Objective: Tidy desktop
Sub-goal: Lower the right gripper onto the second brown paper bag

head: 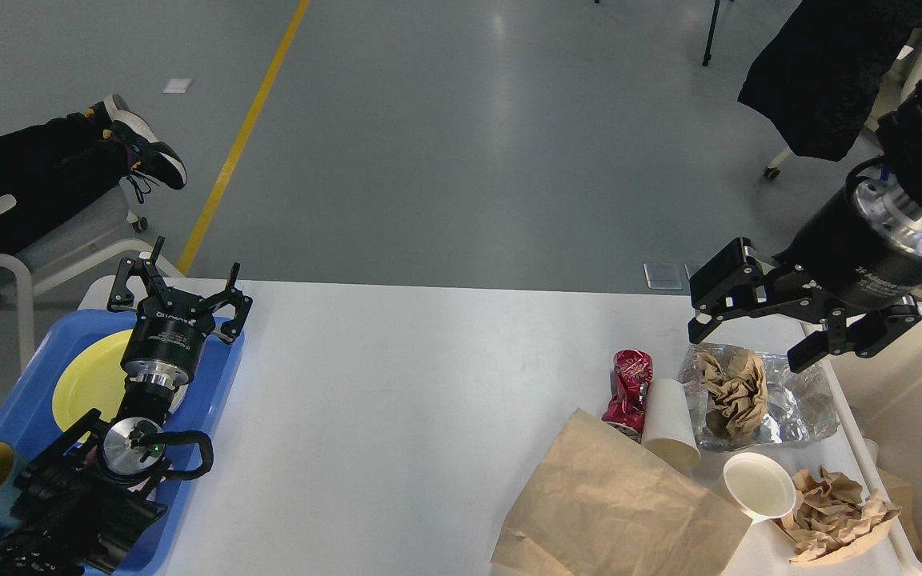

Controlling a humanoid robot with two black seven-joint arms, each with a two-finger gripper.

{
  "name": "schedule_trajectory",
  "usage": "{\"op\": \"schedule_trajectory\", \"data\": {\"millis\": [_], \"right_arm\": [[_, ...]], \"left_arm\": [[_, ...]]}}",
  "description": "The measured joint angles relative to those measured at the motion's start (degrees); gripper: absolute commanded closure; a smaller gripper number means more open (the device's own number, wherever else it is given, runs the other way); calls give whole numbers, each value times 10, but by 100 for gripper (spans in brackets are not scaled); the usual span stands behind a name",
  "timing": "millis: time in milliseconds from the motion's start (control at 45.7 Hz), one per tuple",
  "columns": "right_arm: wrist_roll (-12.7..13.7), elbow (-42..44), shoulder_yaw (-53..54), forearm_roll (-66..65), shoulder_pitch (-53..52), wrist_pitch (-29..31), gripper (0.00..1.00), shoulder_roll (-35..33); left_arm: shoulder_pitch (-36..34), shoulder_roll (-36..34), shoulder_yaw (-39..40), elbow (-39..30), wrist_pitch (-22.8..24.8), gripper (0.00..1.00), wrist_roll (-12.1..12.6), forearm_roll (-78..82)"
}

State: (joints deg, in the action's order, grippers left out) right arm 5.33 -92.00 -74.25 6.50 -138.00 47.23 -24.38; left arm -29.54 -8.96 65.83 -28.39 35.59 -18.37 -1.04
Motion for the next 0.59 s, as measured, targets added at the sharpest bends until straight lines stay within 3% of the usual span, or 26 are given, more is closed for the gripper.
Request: {"op": "schedule_trajectory", "data": {"millis": [219, 416, 591], "right_arm": [[-1, -15, 4, 32, 104, -52, 2, -8], [-1, -14, 15, 34, 271, -152, 2, -18], [-3, -7, 40, 30, 357, -206, 2, -44]], "left_arm": [[0, 0, 0, 0, 0, 4, 0, 0], [0, 0, 0, 0, 0, 4, 0, 0], [0, 0, 0, 0, 0, 4, 0, 0]]}}
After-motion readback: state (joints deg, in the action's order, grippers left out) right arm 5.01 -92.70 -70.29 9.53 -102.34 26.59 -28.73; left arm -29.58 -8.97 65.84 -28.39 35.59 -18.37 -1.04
